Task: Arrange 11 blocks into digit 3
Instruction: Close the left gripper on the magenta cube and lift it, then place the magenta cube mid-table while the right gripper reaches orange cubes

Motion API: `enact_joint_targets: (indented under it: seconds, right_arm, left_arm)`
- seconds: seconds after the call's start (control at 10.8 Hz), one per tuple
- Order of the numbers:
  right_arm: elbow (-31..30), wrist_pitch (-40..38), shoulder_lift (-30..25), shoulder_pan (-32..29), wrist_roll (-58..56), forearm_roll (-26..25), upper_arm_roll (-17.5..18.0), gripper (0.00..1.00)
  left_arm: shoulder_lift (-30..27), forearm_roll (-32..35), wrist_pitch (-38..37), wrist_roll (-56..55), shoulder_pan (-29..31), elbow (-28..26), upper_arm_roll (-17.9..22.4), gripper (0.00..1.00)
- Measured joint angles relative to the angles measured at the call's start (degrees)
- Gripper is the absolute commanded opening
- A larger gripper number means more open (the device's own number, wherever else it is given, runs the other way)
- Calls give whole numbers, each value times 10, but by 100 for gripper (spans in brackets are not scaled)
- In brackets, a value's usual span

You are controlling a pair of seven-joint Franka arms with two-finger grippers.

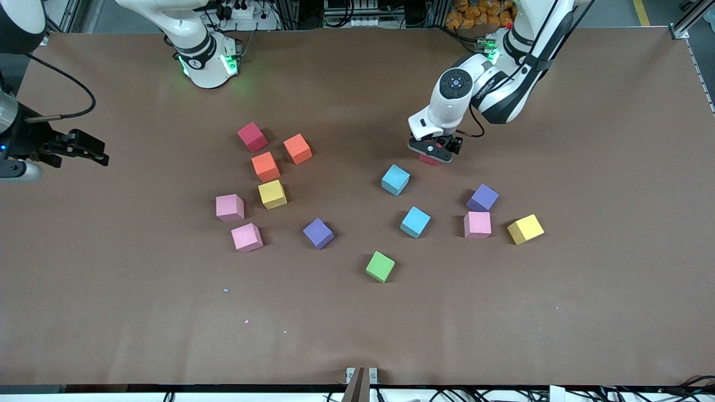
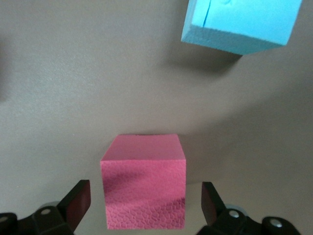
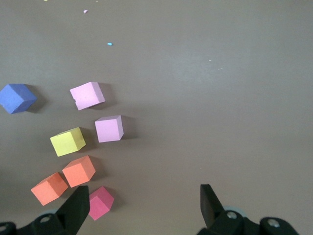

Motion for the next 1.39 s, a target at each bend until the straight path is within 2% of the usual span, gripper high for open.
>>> enact_joint_targets:
  seconds: [0.09,0.19,0.28,0.37,0.46,0.65,0.93,1.11,1.39]
  right_arm:
    - [-1,-1,4,20,0,0,1,100]
    - [-1,-1,17,46,0,-1,1,100]
    - [4,-7,34,69,2,-1,2,100]
    - [11,-32,45,81,3,-1,2,100]
    - [18,-56,50,83,3,-1,2,100]
    - [30,-71,52,101,-1,1,3,100]
    - [13,-51,62,168,7,15,6,100]
    - [-12,-13,67,183,8,50,7,100]
    - [-50,26,63,216,8,58,8,100]
  left_arm:
    - [4,0,0,-7,0,0,0,100]
    - [6,2,0,-12,-1,0,0,90]
    - [8,8,0,-21,-1,0,0,57]
    - [11,13,0,-32,-2,0,0,32]
    - [15,16,1,-47,-5,0,0,17]
    - [23,19,4,-101,-16,2,0,15]
    - [23,20,4,-227,-48,21,-6,17]
    - [26,20,-8,-330,-95,56,-11,17]
    - [66,20,-27,-433,-165,128,-17,22]
